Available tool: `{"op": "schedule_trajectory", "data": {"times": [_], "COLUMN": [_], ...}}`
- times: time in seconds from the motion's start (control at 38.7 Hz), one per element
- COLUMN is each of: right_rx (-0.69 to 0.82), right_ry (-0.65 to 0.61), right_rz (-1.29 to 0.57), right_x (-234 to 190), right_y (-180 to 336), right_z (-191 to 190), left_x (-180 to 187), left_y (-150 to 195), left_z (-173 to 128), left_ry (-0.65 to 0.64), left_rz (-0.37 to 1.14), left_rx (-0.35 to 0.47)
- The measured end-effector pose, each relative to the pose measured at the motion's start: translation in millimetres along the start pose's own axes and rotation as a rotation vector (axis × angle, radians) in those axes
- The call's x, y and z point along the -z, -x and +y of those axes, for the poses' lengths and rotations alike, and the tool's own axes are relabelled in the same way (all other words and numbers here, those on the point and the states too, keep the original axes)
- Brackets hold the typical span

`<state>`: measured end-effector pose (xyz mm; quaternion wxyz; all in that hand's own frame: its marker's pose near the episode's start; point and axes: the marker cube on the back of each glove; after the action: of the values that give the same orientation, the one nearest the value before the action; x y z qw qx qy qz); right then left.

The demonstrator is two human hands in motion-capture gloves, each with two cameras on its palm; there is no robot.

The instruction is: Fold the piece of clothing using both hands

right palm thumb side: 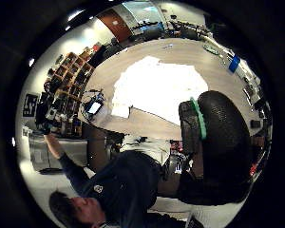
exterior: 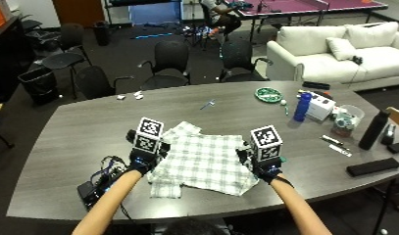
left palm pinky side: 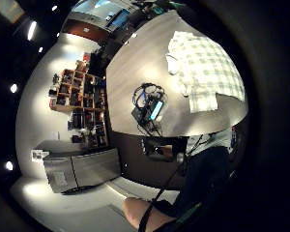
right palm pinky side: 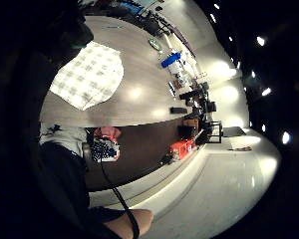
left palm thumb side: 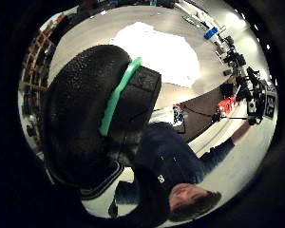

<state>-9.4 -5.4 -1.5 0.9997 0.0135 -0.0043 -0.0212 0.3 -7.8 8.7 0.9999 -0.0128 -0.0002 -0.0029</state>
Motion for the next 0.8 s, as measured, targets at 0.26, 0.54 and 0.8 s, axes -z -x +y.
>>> {"op": "schedule_trajectory", "data": {"times": [0.26, 0.54, 0.8], "right_rx": [0.040, 0.012, 0.026], "right_ry": [0.019, 0.148, 0.235], "right_rz": [-0.040, -0.091, -0.154], "right_x": [0, -8, -32], "right_y": [8, -1, 9], "right_z": [3, 3, -20], "left_x": [-17, -54, -98], "left_y": [6, 13, -10], "left_z": [-7, -26, -61], "left_ry": [0.024, 0.091, 0.228], "left_rz": [0.026, 0.123, 0.225], "left_rx": [-0.006, -0.096, -0.255]}}
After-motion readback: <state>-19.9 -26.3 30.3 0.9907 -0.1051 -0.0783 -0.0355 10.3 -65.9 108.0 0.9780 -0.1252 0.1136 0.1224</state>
